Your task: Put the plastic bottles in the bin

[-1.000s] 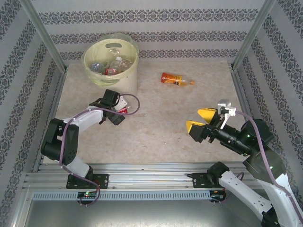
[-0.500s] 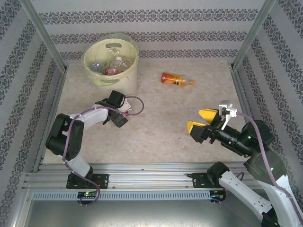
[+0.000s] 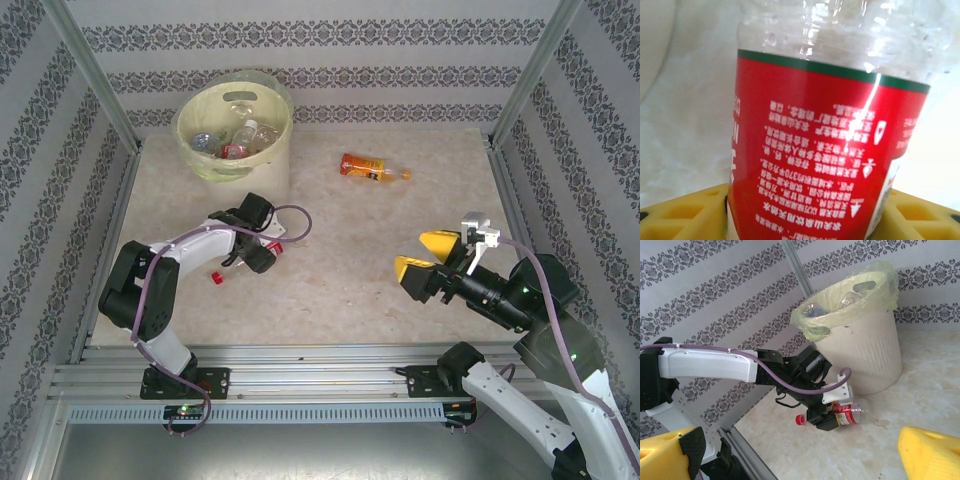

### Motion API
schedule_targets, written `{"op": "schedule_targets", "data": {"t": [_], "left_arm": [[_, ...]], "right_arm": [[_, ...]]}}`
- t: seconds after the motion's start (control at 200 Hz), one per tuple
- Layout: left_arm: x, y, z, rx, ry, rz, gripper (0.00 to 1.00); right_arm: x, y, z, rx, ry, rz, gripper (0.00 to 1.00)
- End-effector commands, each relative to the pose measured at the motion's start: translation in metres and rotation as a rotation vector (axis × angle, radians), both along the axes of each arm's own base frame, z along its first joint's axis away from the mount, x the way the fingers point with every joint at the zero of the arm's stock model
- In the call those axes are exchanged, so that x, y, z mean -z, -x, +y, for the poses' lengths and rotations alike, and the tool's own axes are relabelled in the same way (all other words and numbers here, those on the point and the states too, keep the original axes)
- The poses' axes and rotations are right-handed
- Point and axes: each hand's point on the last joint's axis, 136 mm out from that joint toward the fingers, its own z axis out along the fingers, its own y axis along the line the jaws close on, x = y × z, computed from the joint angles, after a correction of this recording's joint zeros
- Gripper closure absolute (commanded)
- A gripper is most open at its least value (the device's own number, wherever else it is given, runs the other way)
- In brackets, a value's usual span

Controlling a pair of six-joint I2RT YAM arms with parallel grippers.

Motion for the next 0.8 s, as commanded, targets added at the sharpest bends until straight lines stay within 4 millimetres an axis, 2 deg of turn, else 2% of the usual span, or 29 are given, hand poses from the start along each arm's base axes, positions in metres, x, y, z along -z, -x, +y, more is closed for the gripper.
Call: {"op": "schedule_targets", "data": {"t": [0.0,0.145,0.305,0.445,0.794], "left_arm": [[-0.013,0.016,-0.021,0.002,0.087,0.042,0.40],[-0.036,0.024,-0.049,0.049,0.211,0.012,0.42],[-0.080,0.025,-0.079,0.040,0.420,-0.015,0.42],[-0.126,0.019,-0.098,0.026,0.569,-0.064,0.43],[-0.250,-0.013,-0.119,-0.053,0.822,-0.246,0.43]], "right_arm": [[0.001,0.001,0.001,-0.007,0.000,-0.009,0.02],[0.000,0.001,0.002,-0.010,-0.001,-0.011,0.02],[-0.005,0.001,0.004,-0.021,-0.012,-0.013,0.02],[-0.012,0.000,0.007,-0.036,-0.024,-0.020,0.02],[-0.030,0.000,0.011,-0.053,-0.056,-0.057,0.02]]}}
